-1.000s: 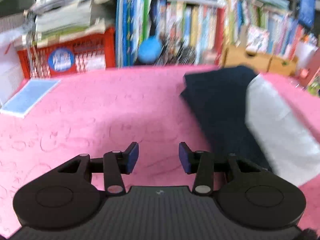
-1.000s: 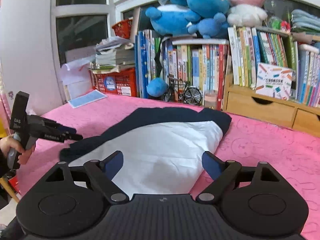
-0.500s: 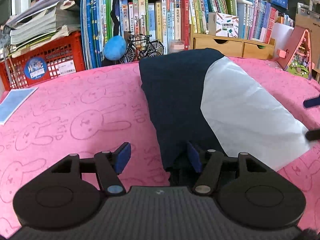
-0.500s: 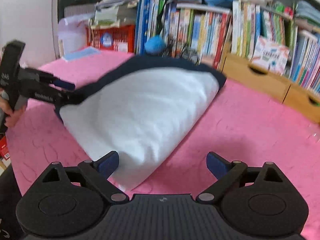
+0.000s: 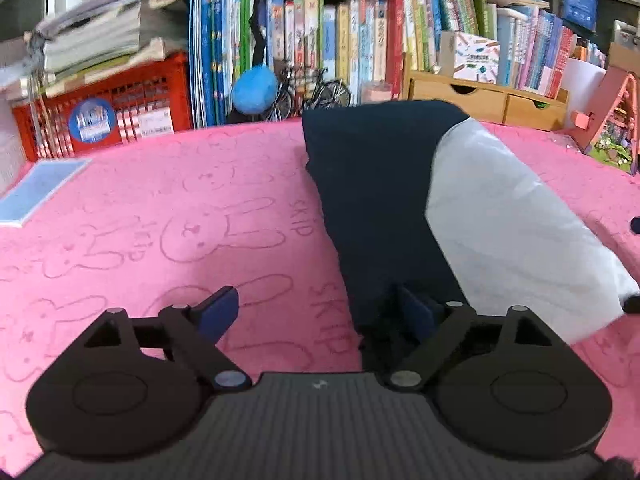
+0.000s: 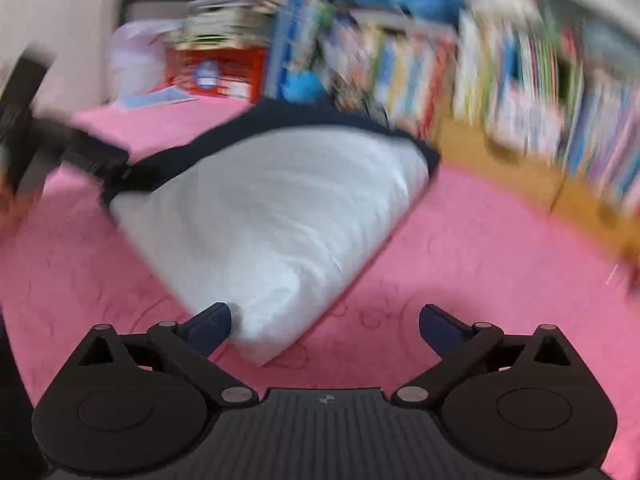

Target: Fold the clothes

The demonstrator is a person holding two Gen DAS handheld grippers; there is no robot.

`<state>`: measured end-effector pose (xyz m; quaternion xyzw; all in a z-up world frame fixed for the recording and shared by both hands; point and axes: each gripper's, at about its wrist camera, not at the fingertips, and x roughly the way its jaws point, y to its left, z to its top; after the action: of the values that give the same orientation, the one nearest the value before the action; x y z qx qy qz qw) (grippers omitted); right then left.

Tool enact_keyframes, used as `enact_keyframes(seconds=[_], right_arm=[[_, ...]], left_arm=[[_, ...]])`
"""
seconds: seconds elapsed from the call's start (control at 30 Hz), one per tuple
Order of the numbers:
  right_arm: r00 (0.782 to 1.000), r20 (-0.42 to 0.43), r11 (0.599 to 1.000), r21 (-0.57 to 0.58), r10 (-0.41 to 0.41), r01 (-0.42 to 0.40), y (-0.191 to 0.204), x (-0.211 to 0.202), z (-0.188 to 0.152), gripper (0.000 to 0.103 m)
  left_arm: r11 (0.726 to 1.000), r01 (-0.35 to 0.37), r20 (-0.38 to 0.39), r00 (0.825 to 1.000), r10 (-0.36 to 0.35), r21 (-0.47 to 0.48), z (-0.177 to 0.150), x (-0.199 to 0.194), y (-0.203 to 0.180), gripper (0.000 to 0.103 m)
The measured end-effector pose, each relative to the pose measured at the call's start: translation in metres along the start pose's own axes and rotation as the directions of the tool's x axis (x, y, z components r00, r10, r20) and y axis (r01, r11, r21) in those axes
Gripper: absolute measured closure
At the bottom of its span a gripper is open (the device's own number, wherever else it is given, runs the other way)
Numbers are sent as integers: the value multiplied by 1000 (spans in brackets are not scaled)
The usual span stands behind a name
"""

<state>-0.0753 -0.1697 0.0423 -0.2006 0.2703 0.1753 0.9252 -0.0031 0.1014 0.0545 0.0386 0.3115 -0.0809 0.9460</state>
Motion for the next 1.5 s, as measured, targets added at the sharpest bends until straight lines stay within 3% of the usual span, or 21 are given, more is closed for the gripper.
enact_keyframes(seconds=[0.13, 0.37, 0.47, 0.6, 0.73, 0.83, 1.0, 1.17, 1.3, 1.43, 1.5], right_arm=[[988, 50, 976, -156, -144, 150, 43, -3, -10, 1], [956, 81, 953, -88, -283, 290, 47, 17, -8, 1], [924, 103, 918, -120, -368, 378, 41, 16, -13, 1], [952, 75, 953, -47, -297, 300, 19, 6, -19, 1], [961, 68, 961, -54, -267, 270, 12, 6, -20, 1], [978, 32, 979, 23, -205, 204, -5, 6, -17, 1], [987, -33, 984, 77, -160, 162, -12, -5, -17, 0], [998, -24, 973, 219, -66, 70, -22, -32, -28, 0], [1000, -16, 971, 238, 10, -5, -12, -40, -30, 0], [1000, 12, 980, 196, 21, -23, 14, -40, -26, 0], [999, 24, 979, 203, 27, -32, 23, -38, -21, 0]], left_arm=[[999, -20, -11, 1000, 21, 28, -4, 7, -9, 14], [1000, -20, -27, 999, 20, -19, -6, 14, 1, 2], [1000, -13, -35, 999, 12, -21, -5, 16, 3, 1], [1000, -17, -35, 999, 17, 4, -5, 17, 0, 0], [1000, -24, -33, 999, 24, 14, -6, 17, -1, 0], [1000, -17, -37, 999, 18, 8, -6, 18, 0, 0], [999, -35, -19, 999, 36, 21, -8, 13, -3, 0], [997, -75, -33, 997, 74, -24, -8, -3, -13, 1], [997, -79, -26, 997, 79, 12, -7, -26, -34, 0], [990, -128, -42, 991, 131, 57, -9, -35, -53, 0], [993, -110, -63, 992, 113, 46, -11, -38, -58, 0]])
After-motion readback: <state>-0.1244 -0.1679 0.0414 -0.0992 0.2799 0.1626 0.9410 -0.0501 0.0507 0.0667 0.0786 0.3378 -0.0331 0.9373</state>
